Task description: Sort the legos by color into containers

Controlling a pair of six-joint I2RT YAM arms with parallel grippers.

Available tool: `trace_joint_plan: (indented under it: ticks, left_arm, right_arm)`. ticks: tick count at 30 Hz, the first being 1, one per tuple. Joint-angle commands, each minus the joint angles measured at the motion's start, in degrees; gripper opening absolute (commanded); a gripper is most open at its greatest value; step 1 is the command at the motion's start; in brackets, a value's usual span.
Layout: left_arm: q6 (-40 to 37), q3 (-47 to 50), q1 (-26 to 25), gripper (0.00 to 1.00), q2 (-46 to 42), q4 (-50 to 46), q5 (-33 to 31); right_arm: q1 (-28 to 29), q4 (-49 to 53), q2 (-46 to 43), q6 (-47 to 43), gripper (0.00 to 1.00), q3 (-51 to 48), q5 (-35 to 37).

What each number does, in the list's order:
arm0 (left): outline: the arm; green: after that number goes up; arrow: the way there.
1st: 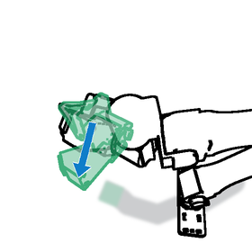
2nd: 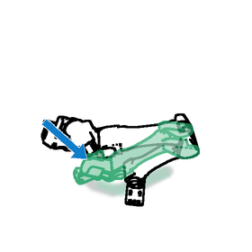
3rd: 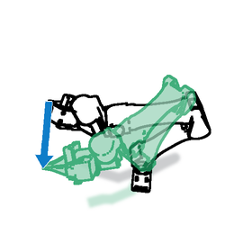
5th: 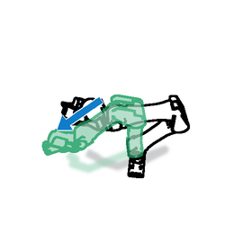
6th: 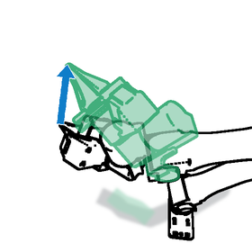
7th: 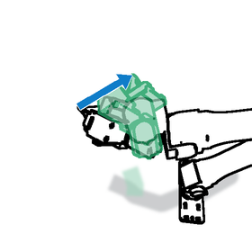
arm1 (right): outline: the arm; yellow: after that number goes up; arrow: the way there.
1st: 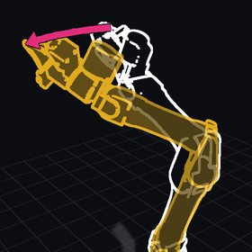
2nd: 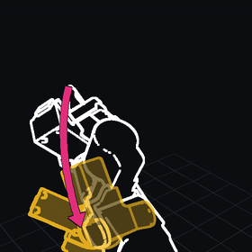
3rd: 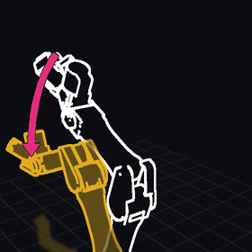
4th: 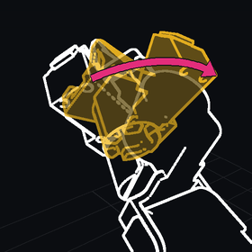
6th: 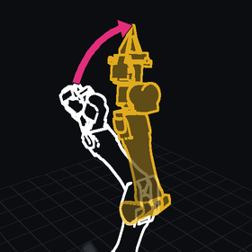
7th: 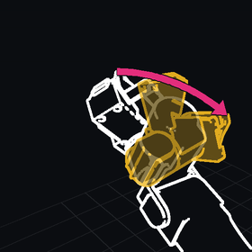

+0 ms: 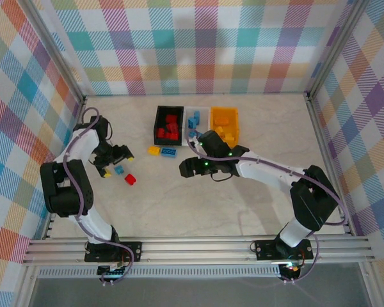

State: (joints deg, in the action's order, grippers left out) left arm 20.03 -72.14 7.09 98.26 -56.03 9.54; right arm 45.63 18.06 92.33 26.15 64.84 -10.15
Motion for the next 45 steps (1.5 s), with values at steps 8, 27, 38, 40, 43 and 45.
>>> trace_joint_plan:
  ticks: [8, 27, 38, 40, 43, 45]
  left_arm:
    - [-3.3, -3.1, 2.5, 0.82, 8.0, 3.6, -0.4]
    - [-5.7, -3.0, 2.6, 0.38, 12.3, 3.3, -0.9]
    - [-2.8, -6.0, 2.3, 0.29, 8.4, 2.1, 7.6]
    - [-0.8, -7.7, 0.8, 0.28, 6.6, 2.7, 10.7]
    - [2.2, -12.6, -3.6, 0.29, 5.6, 2.9, 13.1]
    - [4.0, -17.6, -7.5, 0.3, 6.6, 2.5, 13.3]
  right_arm:
    - [0.4, -0.1, -1.3, 1.4, 0.75, -1.2, 0.1]
    - [0.4, -0.1, 1.5, 2.3, 0.74, 1.1, 0.6]
    - [-0.4, -4.2, -6.5, -2.0, 0.76, -3.9, 3.9]
    - [-1.5, -6.4, -9.8, -3.8, 0.76, -6.6, 4.0]
    - [-3.4, -8.9, -15.0, -7.0, 0.77, -10.2, 5.5]
    - [-4.8, -9.9, -18.5, -8.9, 0.78, -12.5, 7.0]
